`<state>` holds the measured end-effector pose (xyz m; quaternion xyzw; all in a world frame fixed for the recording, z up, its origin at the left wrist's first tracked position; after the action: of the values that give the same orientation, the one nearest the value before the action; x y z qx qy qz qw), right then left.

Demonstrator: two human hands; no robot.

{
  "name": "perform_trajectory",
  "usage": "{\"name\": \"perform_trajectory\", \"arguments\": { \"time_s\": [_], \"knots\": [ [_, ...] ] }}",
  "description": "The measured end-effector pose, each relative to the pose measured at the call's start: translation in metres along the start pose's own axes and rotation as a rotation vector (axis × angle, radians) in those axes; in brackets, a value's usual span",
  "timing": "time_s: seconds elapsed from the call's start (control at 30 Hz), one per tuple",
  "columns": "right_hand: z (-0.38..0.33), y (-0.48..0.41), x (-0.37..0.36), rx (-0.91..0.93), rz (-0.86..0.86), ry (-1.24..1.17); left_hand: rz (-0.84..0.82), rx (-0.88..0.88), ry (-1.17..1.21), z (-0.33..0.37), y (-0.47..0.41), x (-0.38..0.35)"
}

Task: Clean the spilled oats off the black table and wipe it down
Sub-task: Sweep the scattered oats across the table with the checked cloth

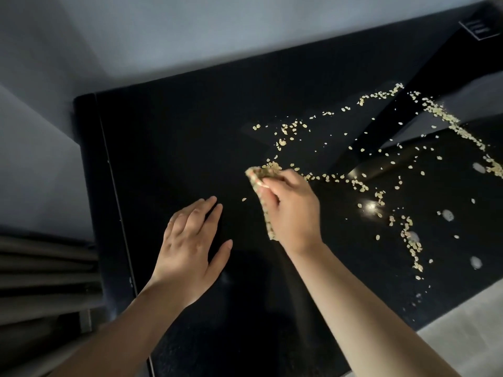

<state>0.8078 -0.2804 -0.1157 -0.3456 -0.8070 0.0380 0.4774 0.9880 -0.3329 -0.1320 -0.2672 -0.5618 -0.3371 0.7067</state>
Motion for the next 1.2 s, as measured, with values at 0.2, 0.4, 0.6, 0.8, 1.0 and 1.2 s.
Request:
{"name": "perform_trajectory", "arguments": {
  "time_s": [0.2, 0.4, 0.6, 0.8, 1.0, 1.2],
  "knots": [
    [0.079, 0.009, 0.063, -0.199, 0.137, 0.111, 0.007, 0.001, 0.008, 0.000, -0.001, 0.001],
    [0.041, 0.018, 0.072, -0.233, 0.188, -0.074, 0.035, 0.008, 0.116, -0.005, -0.004, 0.007],
    [-0.042, 0.020, -0.006, -0.107, 0.005, -0.126, 0.057, 0.004, 0.029, -0.032, -0.006, 0.019],
    [-0.028, 0.032, -0.012, -0.050, -0.027, -0.035, 0.012, 0.008, -0.028, -0.037, -0.006, 0.012],
    [0.055, 0.048, 0.060, -0.156, 0.137, 0.100, 0.049, -0.021, 0.028, -0.018, -0.018, 0.013],
    [0.058, 0.032, 0.076, -0.163, 0.190, 0.062, 0.052, -0.009, 0.012, -0.014, -0.035, 0.009]
  ]
}}
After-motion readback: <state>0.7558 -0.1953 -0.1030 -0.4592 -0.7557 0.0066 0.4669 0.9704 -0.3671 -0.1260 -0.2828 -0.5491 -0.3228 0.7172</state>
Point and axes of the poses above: each hand's wrist, its own y-axis away from the middle knuckle, its own x-axis out of the back of the hand, z = x × y, the point moved 5 cm from there along -y, towards the middle knuckle, and after that the axes turned 5 degrees about -y, right-handed, at the moved point
